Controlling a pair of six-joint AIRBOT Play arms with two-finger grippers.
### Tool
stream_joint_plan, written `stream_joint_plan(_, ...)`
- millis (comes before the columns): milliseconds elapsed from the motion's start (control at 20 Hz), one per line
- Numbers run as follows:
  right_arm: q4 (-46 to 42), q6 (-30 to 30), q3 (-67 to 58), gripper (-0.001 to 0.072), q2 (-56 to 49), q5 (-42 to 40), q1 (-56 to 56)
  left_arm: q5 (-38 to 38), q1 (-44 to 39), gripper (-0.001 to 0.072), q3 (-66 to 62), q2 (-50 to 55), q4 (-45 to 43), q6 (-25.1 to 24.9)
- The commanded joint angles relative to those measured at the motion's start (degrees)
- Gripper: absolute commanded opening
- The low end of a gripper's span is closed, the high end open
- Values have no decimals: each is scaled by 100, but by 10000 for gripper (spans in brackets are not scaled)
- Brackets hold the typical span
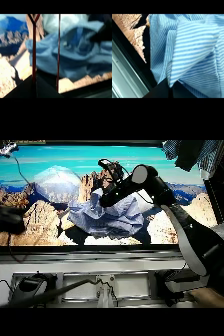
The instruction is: Fold the clothes and pants, and hang the long-sleeved shirts on hangers.
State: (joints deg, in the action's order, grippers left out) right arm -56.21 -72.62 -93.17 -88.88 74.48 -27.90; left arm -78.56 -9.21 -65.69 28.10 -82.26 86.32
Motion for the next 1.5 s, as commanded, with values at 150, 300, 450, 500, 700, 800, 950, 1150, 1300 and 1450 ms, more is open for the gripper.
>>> stream_joint_plan(150, -142, -37, -4, 29, 675, 719, 254, 592, -188, 11, 1460, -1143, 551, -946)
stream_joint_plan(300, -138, -39, -4, 29, 892, 866, 249, 1228, -188, 9, 1515, -807, 1167, -1698)
stream_joint_plan(450, -140, -42, -4, 29, 1012, 881, 251, 1257, -188, 9, 1513, -269, 2035, -2363)
stream_joint_plan(500, -138, -46, -4, 29, 1034, 907, 251, 1263, -186, 9, 1513, -74, 2269, -2562)
stream_joint_plan(700, -264, -81, -4, 30, 1060, 1121, 251, 1346, -184, 10, 1508, 398, 2590, -2850)
stream_joint_plan(800, -715, -90, -4, 29, 1060, 1121, 256, 1346, -140, 10, 1508, 173, 2166, -2837)
stream_joint_plan(950, -1300, -136, -4, 29, 1060, 1095, 256, 1176, -136, 10, 1508, -640, 1480, -2398)
stream_joint_plan(1150, -1416, -153, -4, 29, 1060, 1062, 254, 164, -140, 10, 1510, -1416, 1845, -2310)
stream_joint_plan(1300, -1325, -199, -4, 29, 1060, 1189, 254, 280, -140, 10, 1515, -1384, 2048, -2312)
stream_joint_plan(1450, -1152, -210, -4, 29, 1075, 1331, 249, 638, -140, 9, 1515, -1014, 2516, -2677)
